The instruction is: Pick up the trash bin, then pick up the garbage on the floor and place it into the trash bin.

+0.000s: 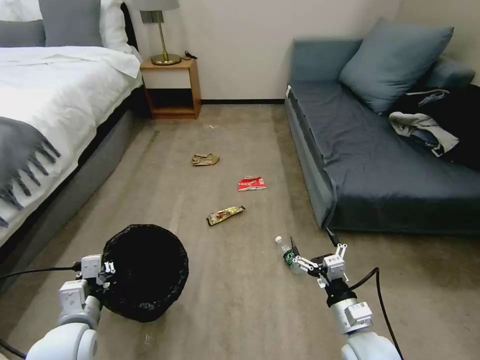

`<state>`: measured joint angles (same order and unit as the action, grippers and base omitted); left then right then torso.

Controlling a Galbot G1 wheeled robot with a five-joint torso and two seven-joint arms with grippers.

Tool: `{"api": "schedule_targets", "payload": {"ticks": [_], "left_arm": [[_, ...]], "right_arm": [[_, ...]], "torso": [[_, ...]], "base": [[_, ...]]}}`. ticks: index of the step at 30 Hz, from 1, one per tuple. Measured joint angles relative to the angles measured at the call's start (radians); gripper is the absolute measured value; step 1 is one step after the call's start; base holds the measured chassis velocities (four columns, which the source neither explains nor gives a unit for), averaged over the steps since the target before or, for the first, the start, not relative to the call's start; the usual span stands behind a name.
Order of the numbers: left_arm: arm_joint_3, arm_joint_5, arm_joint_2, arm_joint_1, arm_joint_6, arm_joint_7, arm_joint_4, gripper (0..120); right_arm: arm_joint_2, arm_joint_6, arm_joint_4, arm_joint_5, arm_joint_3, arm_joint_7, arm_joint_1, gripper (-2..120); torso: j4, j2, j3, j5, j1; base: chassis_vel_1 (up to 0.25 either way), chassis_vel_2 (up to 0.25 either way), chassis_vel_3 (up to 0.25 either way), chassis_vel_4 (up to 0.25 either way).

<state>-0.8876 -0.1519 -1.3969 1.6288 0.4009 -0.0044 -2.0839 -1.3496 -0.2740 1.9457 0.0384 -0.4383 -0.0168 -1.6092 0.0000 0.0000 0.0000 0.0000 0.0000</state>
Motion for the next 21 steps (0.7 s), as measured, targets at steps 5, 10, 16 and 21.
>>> {"api": "schedule_targets", "payload": {"ticks": [5, 10, 16, 21], "left_arm": [[-0.006, -0.003, -0.002, 0.001, -0.024, 0.0, 0.002, 7], [-0.009, -0.006, -0.007, 0.003, -0.039, -0.003, 0.002, 7], [-0.008, -0.007, -0.015, 0.006, -0.048, -0.007, 0.003, 7], [-0.003, -0.004, -0.024, 0.014, -0.064, -0.013, 0.014, 7]], "right_arm": [[-0.003, -0.003, -0.003, 0.002, 0.001, -0.002, 0.0, 100], [0.0, -0.006, -0.004, 0.002, 0.0, -0.003, 0.0, 100], [0.008, -0.006, -0.004, 0.002, 0.0, -0.003, 0.002, 100], [0.043, 0.02, -0.018, 0.001, 0.025, 0.005, 0.023, 100]], "torso": [[0.0, 0.0, 0.0, 0.0, 0.0], [0.0, 0.0, 0.0, 0.0, 0.0], [-0.0001, 0.0, 0.0, 0.0002, 0.0], [-0.0001, 0.0, 0.0, 0.0001, 0.0]], "base": [[-0.029, 0.028, 0.034, -0.014], [-0.117, 0.12, 0.117, -0.106], [-0.217, 0.2, 0.193, -0.195], [-0.149, 0.171, 0.155, -0.138]]}}
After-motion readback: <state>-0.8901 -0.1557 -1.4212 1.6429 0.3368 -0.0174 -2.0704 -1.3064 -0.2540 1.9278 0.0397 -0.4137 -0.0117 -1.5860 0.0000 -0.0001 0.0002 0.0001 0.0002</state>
